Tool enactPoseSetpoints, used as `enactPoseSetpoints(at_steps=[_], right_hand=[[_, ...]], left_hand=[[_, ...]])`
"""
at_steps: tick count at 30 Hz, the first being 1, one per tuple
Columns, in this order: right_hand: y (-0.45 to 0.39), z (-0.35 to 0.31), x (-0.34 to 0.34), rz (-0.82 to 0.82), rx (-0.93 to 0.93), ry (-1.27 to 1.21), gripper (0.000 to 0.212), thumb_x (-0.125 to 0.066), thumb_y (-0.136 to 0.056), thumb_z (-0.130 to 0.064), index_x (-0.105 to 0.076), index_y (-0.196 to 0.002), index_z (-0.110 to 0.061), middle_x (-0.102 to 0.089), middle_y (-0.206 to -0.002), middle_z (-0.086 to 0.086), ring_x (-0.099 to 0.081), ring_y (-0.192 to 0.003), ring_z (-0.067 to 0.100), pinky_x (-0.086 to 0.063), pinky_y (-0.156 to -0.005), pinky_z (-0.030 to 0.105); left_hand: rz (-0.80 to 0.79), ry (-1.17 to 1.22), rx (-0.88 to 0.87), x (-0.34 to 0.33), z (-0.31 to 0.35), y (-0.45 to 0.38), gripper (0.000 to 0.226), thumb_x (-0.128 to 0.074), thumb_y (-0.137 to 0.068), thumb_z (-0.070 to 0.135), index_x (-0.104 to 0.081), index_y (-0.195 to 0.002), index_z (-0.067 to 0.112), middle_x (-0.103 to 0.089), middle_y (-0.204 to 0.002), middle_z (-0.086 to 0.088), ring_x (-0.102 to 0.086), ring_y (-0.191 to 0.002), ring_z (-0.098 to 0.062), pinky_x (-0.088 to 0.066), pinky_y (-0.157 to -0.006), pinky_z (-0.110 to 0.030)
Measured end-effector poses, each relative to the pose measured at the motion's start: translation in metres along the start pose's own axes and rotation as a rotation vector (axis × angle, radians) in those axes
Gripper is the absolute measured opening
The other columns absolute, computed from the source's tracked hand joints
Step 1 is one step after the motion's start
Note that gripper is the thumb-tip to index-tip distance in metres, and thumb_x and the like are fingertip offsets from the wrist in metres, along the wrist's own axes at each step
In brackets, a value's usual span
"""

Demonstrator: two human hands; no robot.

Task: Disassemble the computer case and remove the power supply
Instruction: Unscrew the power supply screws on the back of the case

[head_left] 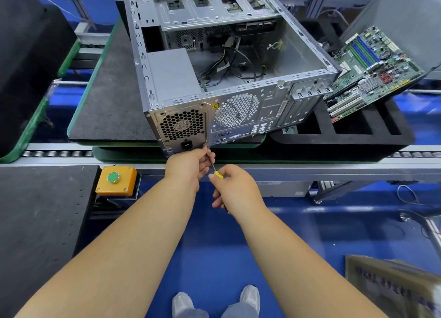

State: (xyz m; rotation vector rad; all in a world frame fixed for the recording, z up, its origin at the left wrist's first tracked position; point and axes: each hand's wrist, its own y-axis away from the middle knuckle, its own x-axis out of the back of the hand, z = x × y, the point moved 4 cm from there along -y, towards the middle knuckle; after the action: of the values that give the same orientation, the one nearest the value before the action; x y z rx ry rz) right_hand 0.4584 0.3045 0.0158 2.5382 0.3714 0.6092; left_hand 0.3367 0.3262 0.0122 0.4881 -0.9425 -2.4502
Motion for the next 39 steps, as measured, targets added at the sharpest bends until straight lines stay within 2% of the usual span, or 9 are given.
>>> enactPoseSetpoints(at_steps=[4, 8, 11, 15, 18, 23, 30, 34, 39], right_hand=[[0.001, -0.012, -0.001, 0.19, 0.227, 0.56, 0.025, -0.056, -0.095, -0.039, -0.039, -0.086, -0.022, -0.05, -0.074, -0.006, -0.054, -0.066, 0.023, -0.032, -0.048, 0.029], [0.001, -0.015, -0.008, 0.216, 0.321, 0.677, 0.019, -0.057, -0.096, -0.031, -0.041, -0.1, -0.022, -0.039, -0.074, -0.007, -0.044, -0.07, 0.021, -0.021, -0.045, 0.028], [-0.004, -0.011, -0.008, 0.122, 0.272, 0.483, 0.025, -0.06, -0.093, -0.038, -0.041, -0.089, -0.021, -0.05, -0.074, -0.004, -0.053, -0.069, 0.023, -0.032, -0.048, 0.028], [-0.004, -0.001, -0.009, -0.175, -0.095, -0.112, 0.032, -0.047, -0.097, -0.05, -0.06, -0.092, -0.021, -0.067, -0.069, 0.0, -0.055, -0.047, 0.013, -0.04, -0.044, 0.022], [-0.002, 0.005, -0.008, -0.258, -0.219, -0.525, 0.042, -0.039, -0.105, -0.038, -0.066, -0.094, -0.008, -0.067, -0.061, 0.005, -0.053, -0.044, 0.014, -0.044, -0.044, 0.023], [0.0, 0.007, -0.006, -0.234, -0.237, -0.604, 0.037, -0.045, -0.104, -0.031, -0.07, -0.089, -0.009, -0.063, -0.06, 0.001, -0.053, -0.05, 0.012, -0.045, -0.051, 0.023], [0.0, 0.003, -0.005, -0.123, -0.137, -0.336, 0.029, -0.049, -0.101, -0.035, -0.067, -0.087, -0.017, -0.063, -0.063, -0.002, -0.054, -0.061, 0.014, -0.044, -0.065, 0.033], [-0.001, 0.002, -0.001, -0.024, 0.008, -0.11, 0.021, -0.06, -0.093, -0.04, -0.061, -0.088, -0.02, -0.064, -0.068, -0.002, -0.056, -0.061, 0.017, -0.044, -0.049, 0.027], [-0.004, -0.004, 0.0, 0.137, 0.207, 0.28, 0.027, -0.064, -0.089, -0.041, -0.045, -0.081, -0.025, -0.05, -0.068, -0.006, -0.05, -0.062, 0.018, -0.04, -0.053, 0.032]], left_hand=[[-0.018, -0.015, 0.004, -0.002, -0.001, 0.0, 0.016, -0.053, -0.098, 0.018, -0.061, -0.085, 0.014, -0.068, -0.074, 0.003, -0.061, -0.07, -0.005, -0.045, -0.066, -0.017], [-0.011, -0.035, 0.021, -0.002, 0.001, -0.001, 0.017, -0.054, -0.098, 0.018, -0.061, -0.084, 0.013, -0.066, -0.078, 0.002, -0.06, -0.069, -0.004, -0.046, -0.063, -0.014], [-0.01, -0.063, 0.028, -0.003, 0.003, -0.003, 0.021, -0.051, -0.1, 0.018, -0.059, -0.081, 0.013, -0.063, -0.077, 0.002, -0.058, -0.067, -0.003, -0.044, -0.058, -0.012], [-0.011, -0.05, 0.03, -0.004, 0.002, -0.005, 0.021, -0.05, -0.1, 0.017, -0.059, -0.081, 0.013, -0.067, -0.07, 0.003, -0.061, -0.062, -0.001, -0.045, -0.056, -0.012], [0.006, -0.037, 0.021, -0.001, 0.001, -0.006, 0.019, -0.052, -0.099, 0.016, -0.06, -0.082, 0.013, -0.067, -0.074, 0.003, -0.061, -0.065, -0.002, -0.045, -0.059, -0.013], [0.005, -0.014, 0.024, -0.001, 0.001, -0.004, 0.018, -0.053, -0.099, 0.017, -0.061, -0.083, 0.014, -0.069, -0.06, 0.007, -0.062, -0.066, -0.003, -0.048, -0.054, -0.011], [-0.001, -0.003, 0.005, 0.002, 0.0, -0.004, 0.017, -0.054, -0.098, 0.019, -0.063, -0.084, 0.014, -0.069, -0.056, 0.008, -0.063, -0.063, -0.002, -0.048, -0.054, -0.012], [-0.01, -0.018, -0.026, 0.005, -0.002, -0.008, 0.012, -0.06, -0.094, 0.02, -0.066, -0.087, 0.012, -0.07, -0.062, 0.006, -0.065, -0.056, -0.001, -0.049, -0.055, -0.012], [-0.01, -0.035, -0.032, 0.002, -0.002, -0.009, 0.014, -0.062, -0.094, 0.022, -0.065, -0.083, 0.013, -0.07, -0.072, 0.003, -0.064, -0.065, -0.003, -0.05, -0.061, -0.014]])
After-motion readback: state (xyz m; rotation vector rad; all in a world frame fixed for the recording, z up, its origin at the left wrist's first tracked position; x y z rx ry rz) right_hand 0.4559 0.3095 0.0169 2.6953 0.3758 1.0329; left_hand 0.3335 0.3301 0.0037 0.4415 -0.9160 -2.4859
